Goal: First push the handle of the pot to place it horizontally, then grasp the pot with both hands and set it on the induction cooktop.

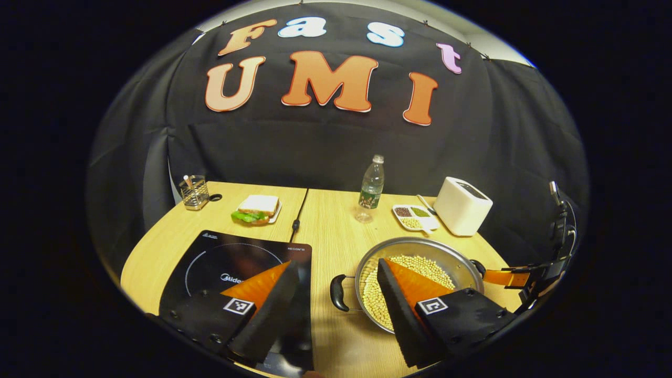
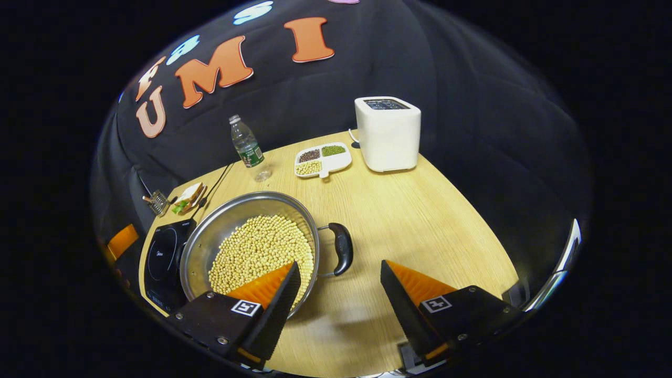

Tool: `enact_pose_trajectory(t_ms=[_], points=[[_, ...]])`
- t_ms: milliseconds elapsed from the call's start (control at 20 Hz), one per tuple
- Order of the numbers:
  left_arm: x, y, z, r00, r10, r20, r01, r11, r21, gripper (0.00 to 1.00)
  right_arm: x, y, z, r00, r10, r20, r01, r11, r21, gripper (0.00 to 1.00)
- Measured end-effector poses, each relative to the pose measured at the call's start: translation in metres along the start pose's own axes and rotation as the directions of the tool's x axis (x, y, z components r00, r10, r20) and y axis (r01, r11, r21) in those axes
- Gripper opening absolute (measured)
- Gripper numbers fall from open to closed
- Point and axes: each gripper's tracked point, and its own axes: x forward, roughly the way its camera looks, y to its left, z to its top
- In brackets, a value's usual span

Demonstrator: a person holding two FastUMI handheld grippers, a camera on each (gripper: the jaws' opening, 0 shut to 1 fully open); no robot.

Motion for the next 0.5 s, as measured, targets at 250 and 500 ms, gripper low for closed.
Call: enact_pose_trajectory(t_ms=[250, 500], points=[[0.039, -0.009, -0.044, 0.990, -0.010, -0.138, 0.009, 1.000, -0.003, 0.98, 0.026, 0.007, 0.001, 0.999, 0.013, -0.038, -0.014, 1.000, -0.012, 0.95], [0.068, -0.010, -0.065, 0.981, 0.002, -0.192, 0.003, 1.000, 0.027, 0.98, 0.040, 0.007, -0.001, 0.998, 0.009, -0.067, -0.009, 1.000, -0.008, 0.95]])
